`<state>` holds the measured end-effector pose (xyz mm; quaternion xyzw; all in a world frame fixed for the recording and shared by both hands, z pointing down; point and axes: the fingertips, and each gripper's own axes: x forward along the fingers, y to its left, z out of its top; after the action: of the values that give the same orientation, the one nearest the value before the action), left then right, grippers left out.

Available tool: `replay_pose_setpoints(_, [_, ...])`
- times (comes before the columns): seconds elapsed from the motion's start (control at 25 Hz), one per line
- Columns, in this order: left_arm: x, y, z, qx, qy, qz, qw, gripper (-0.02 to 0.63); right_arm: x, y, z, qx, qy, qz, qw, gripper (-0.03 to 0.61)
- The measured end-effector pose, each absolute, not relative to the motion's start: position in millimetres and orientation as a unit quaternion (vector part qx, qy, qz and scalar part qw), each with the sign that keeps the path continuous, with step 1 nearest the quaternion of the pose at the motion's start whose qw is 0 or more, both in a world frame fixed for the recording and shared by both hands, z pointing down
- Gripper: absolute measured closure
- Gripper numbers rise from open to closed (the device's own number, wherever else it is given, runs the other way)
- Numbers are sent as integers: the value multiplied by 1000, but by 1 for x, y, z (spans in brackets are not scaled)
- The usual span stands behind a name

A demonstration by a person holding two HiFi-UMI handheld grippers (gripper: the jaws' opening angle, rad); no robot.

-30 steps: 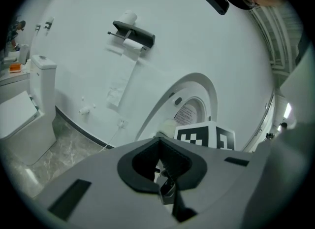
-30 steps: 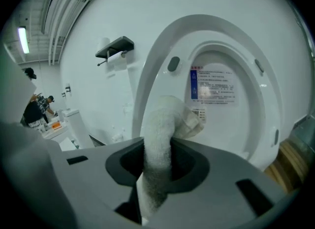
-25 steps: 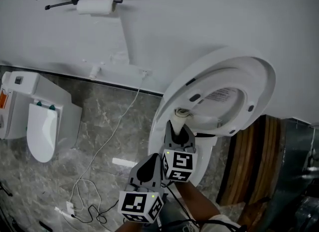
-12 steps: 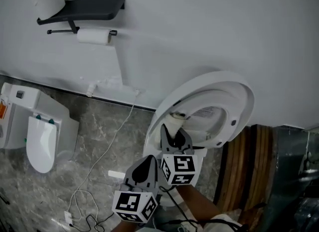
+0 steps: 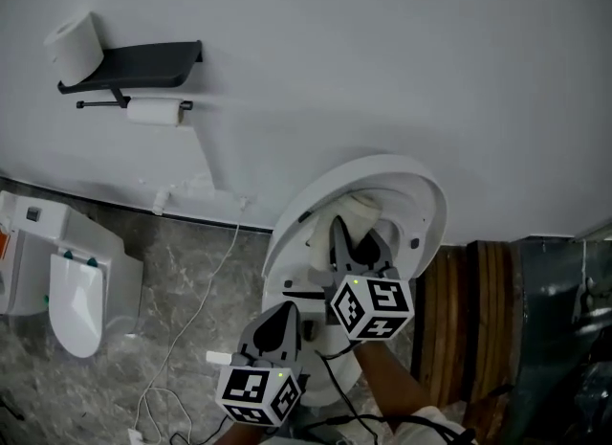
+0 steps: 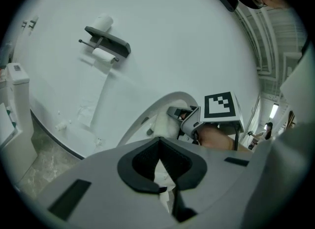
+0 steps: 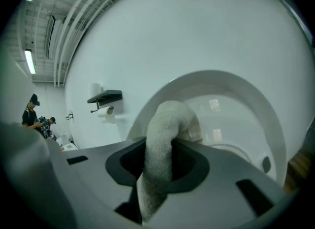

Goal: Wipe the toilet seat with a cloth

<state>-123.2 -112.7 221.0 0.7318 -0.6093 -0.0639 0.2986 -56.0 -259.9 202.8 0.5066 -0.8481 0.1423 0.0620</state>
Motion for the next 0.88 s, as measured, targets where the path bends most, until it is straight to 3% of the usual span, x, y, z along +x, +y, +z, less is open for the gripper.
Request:
replay_pose_setpoints(0.48, [-69, -139, 209, 774, -566, -31, 280, 604, 81, -289, 197, 612, -768, 188, 11, 482])
replay_pose_setpoints(0.68, [-38, -164, 201, 824, -502, 5, 264, 603, 95, -290, 200, 606, -772, 191, 20, 482])
replay_pose_setpoints(0.88, [-27, -196, 182, 845, -499, 60, 184, 573, 96, -284, 195, 579, -785, 222, -7, 482])
